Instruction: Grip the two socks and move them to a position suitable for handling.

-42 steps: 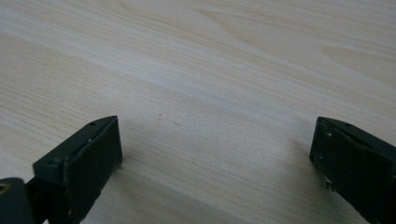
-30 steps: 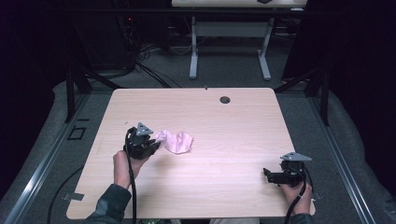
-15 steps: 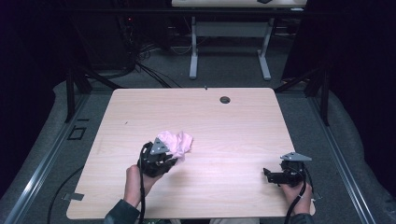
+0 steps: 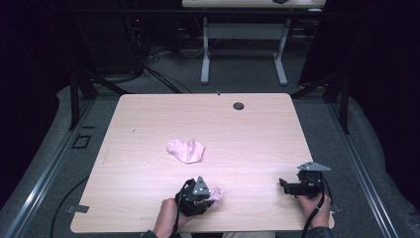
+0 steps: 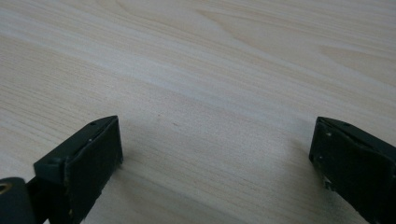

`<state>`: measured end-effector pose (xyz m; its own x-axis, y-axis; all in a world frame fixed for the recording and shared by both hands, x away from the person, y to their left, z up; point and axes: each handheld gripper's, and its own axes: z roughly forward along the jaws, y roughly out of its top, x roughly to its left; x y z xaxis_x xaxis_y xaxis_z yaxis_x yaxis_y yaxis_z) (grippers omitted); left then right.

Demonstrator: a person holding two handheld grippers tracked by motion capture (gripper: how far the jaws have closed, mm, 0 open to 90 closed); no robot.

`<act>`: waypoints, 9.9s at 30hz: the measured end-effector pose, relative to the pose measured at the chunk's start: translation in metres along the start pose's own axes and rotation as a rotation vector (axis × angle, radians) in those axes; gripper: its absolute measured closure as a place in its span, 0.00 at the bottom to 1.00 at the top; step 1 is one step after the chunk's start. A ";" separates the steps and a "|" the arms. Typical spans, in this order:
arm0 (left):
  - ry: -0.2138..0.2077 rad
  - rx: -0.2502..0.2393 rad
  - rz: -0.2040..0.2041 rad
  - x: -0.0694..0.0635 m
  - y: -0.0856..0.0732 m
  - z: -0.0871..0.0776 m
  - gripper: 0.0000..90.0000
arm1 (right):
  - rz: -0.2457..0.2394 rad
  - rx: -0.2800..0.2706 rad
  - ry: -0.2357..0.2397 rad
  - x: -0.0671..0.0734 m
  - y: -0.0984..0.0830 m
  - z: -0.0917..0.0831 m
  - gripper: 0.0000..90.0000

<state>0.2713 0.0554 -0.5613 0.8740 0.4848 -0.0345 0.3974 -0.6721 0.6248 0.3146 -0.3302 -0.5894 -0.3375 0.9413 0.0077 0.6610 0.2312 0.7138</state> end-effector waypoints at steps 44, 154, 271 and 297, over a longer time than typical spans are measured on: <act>0.233 0.002 -0.222 0.169 0.019 0.013 0.45 | 0.000 0.001 0.000 0.000 0.000 0.000 0.02; -0.057 -0.144 -0.011 0.074 0.089 -0.001 0.99 | -0.420 -0.102 0.328 0.145 0.085 -0.002 0.50; 0.075 0.136 -0.281 0.132 0.012 0.000 0.99 | -0.223 0.195 0.323 0.118 0.100 0.068 0.91; 0.018 -0.047 -0.226 0.030 -0.021 -0.039 0.39 | -0.204 0.135 0.572 0.158 0.070 -0.017 0.57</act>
<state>0.2788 0.1059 -0.5449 0.7588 0.6304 -0.1638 0.5686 -0.5185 0.6386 0.2964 -0.1695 -0.5261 -0.7470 0.6025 0.2810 0.6116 0.4572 0.6457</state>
